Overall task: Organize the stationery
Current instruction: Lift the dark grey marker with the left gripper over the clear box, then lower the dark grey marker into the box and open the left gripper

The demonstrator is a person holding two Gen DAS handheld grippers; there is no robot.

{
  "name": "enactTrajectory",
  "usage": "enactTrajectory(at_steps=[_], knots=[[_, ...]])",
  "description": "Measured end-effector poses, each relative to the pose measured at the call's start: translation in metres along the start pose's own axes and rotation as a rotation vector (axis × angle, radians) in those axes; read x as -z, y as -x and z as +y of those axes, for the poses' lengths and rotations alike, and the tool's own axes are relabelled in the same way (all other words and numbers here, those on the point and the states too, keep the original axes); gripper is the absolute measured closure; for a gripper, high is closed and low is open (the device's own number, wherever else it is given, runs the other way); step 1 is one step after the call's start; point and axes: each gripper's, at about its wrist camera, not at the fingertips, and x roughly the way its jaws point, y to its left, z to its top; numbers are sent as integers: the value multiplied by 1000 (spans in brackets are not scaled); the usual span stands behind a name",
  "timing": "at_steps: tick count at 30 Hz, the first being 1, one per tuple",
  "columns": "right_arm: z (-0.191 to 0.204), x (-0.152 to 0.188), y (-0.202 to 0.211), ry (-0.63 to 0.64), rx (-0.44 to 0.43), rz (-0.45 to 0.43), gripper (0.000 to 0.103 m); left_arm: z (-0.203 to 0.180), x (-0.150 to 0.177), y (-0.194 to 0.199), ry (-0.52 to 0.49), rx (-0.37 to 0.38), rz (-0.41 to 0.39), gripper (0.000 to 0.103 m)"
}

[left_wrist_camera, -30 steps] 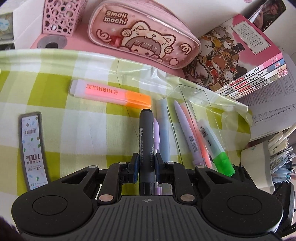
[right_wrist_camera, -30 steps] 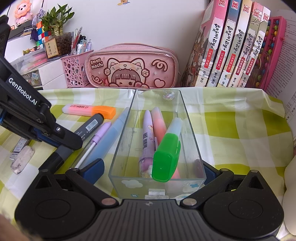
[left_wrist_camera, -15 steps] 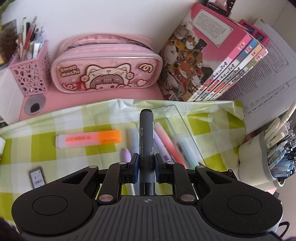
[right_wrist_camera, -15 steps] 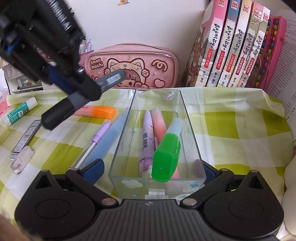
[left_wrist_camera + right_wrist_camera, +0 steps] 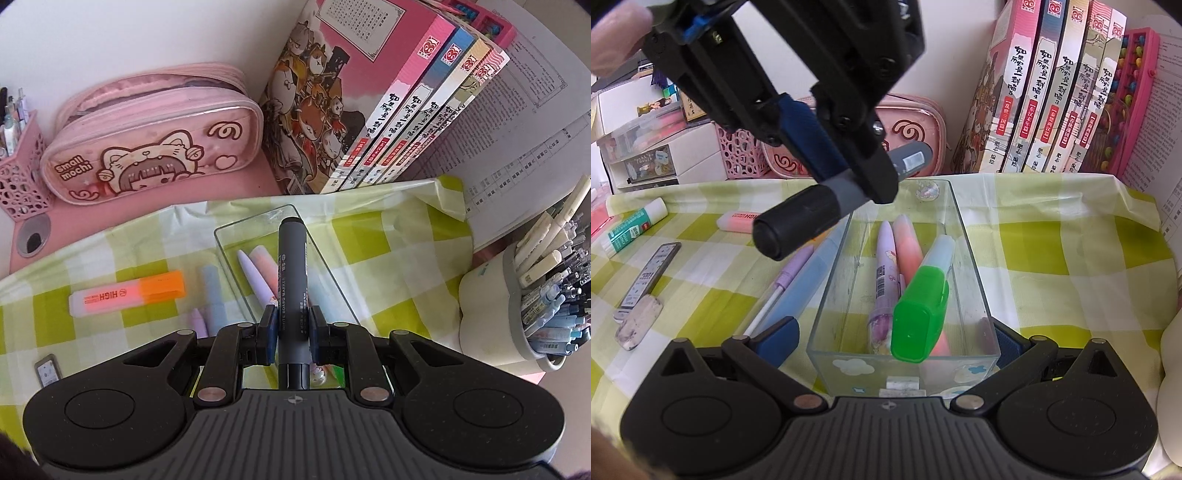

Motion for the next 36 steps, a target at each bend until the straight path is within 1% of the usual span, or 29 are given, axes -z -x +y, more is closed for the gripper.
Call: enactTrajectory(at_steps=[5,10,19,20,21,23,26,28,30,34,36], knots=[[-3,0,-1,-6,-4,-2,2,-4,-3,-5,9,9,21,88],[-5,-1,0,-17,-13,-6,2,-6,-5,-5,6,10,23,88],[-6,-1,-1,-9,-7,-3,2,-3,-6,-6,3,44,25,87],[-5,-1,-1,-7,-6,-2,2,-4,-5,-6,-3,40,28,87],[-5,-1,-1,-5,-4,-1,2,-4,-5,-7,-8,34,32,92],[-4,-1,-1,-1,-1,1,2,-4,-5,-8,-10,33,43,95],[-4,-2,-2,1,0,3,2,-2,-4,-8,-7,39,39,94],[-4,-2,-2,2,1,3,2,0,-3,-6,-7,39,32,93],[-4,-2,-2,3,2,3,2,3,-2,-3,-9,33,22,87],[-4,-2,-2,4,3,4,2,11,-1,5,-4,20,-9,80],[-4,-2,-2,4,3,3,2,16,1,9,-1,18,-22,69]])
